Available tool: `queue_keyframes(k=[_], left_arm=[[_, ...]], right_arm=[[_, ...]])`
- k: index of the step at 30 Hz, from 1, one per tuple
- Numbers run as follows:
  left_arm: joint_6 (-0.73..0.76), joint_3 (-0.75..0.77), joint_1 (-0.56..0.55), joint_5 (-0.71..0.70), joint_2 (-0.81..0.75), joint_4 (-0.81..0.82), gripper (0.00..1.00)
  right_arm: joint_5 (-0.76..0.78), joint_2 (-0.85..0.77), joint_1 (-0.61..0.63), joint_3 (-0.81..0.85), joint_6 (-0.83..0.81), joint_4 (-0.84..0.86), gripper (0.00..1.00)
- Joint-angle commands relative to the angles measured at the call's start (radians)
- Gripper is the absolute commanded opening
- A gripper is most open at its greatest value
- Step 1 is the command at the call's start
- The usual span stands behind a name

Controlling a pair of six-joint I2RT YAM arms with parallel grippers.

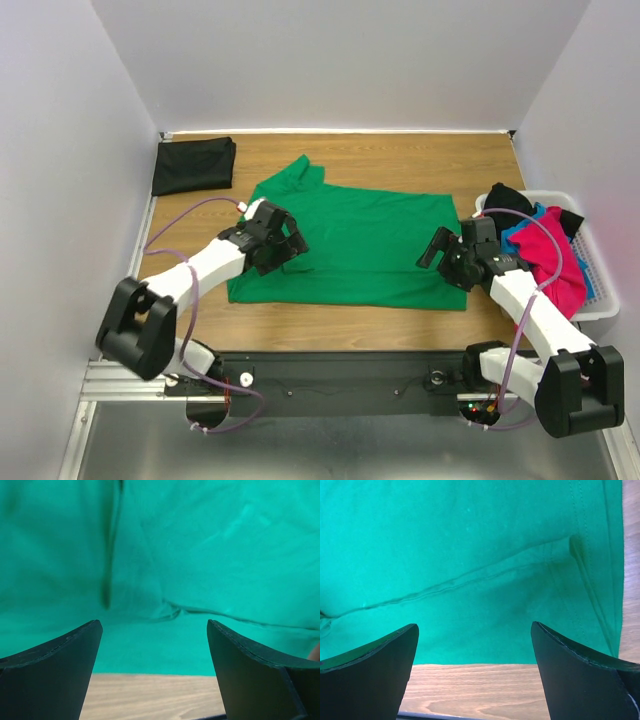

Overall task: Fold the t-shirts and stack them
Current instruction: Fold the tshirt

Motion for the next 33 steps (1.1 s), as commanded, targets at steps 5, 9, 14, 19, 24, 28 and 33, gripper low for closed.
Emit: queue_keyframes(k=[5,9,14,19,24,28,33], left_arm=[[0.041,0.094,-0.017,-0.001,0.14,0.038,0.98],[0.033,0.082,-0.023,-0.004,0.173,0.044,0.98],[0.036,0.093,-0.026,0.004,0.229,0.063,0.98],[0.038,0.137,-0.034,-0.001,0.231,0.063,0.99],[0.047,0.203,-0.035,-0.035,0.245,0.063,0.98],[0.085,0.268,-0.032,-0.061,0.323,0.135,0.99],[0.173,0.501,-0.034,-0.016,0.516,0.13,0.98]], right_arm=[[0.023,-0.023,0.005,-0.004,-0.011,0.0,1.0],[0.038,-0.018,0.006,-0.009,-0.005,-0.001,1.0],[0.04,-0.02,0.005,-0.006,-0.011,-0.001,1.0],[0.05,-0.041,0.006,-0.017,-0.01,-0.001,1.0],[0.052,-0.04,0.005,-0.024,-0.014,-0.003,1.0],[0.06,-0.043,0.006,-0.023,-0.019,-0.003,1.0],[0.058,-0.055,0.006,-0.015,-0.023,-0.003,1.0]])
